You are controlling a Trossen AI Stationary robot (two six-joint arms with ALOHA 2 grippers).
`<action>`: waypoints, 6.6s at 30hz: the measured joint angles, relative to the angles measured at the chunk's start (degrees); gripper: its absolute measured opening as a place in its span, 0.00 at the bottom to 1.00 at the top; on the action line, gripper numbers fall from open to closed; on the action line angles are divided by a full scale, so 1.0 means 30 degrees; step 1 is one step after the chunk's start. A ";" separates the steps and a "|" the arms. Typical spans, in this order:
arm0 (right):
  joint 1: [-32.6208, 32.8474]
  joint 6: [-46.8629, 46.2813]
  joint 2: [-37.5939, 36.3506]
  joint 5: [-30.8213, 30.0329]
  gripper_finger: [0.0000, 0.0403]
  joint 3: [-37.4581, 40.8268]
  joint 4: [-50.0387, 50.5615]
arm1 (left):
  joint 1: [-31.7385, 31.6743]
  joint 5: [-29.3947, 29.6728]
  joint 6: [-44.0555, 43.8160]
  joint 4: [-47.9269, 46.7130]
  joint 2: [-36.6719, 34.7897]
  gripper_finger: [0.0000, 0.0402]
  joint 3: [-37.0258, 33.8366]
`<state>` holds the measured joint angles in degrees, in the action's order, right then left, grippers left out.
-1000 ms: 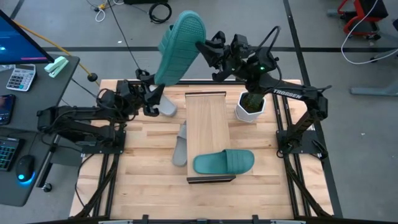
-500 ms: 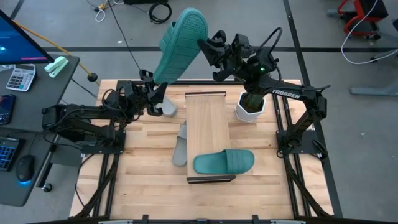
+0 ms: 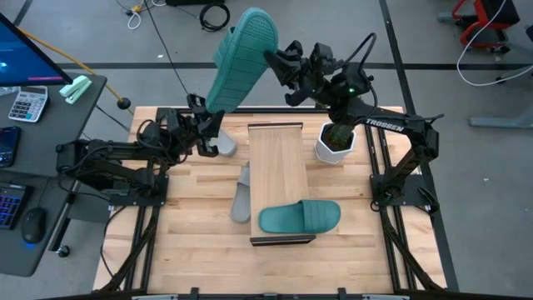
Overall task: Pick and place slides into the shelf
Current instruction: Put the green slide on the shelf
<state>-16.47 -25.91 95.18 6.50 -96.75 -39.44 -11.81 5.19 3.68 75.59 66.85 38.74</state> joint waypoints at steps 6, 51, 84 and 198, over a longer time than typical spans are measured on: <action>0.0000 0.0005 0.0000 0.0031 0.17 0.0000 0.0095 | 0.0007 -0.0004 0.0918 0.0000 0.0000 0.22 0.0000; -0.0146 0.0071 0.0029 0.0516 0.37 0.0015 0.0691 | 0.0000 0.0328 0.3697 0.0018 -0.0066 0.17 0.0000; -0.0073 0.5827 -0.7209 -0.0924 0.69 0.0022 1.0305 | -0.0138 0.0262 0.8516 -0.3811 -0.0339 0.15 0.1686; -0.1494 0.7473 -1.0120 -0.2143 0.54 0.0015 2.0923 | 0.7686 0.6375 1.7365 -2.9017 0.5588 0.14 0.8386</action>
<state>-20.95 -3.49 64.82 0.08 -96.71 23.33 11.25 24.32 55.78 -11.46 83.61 63.90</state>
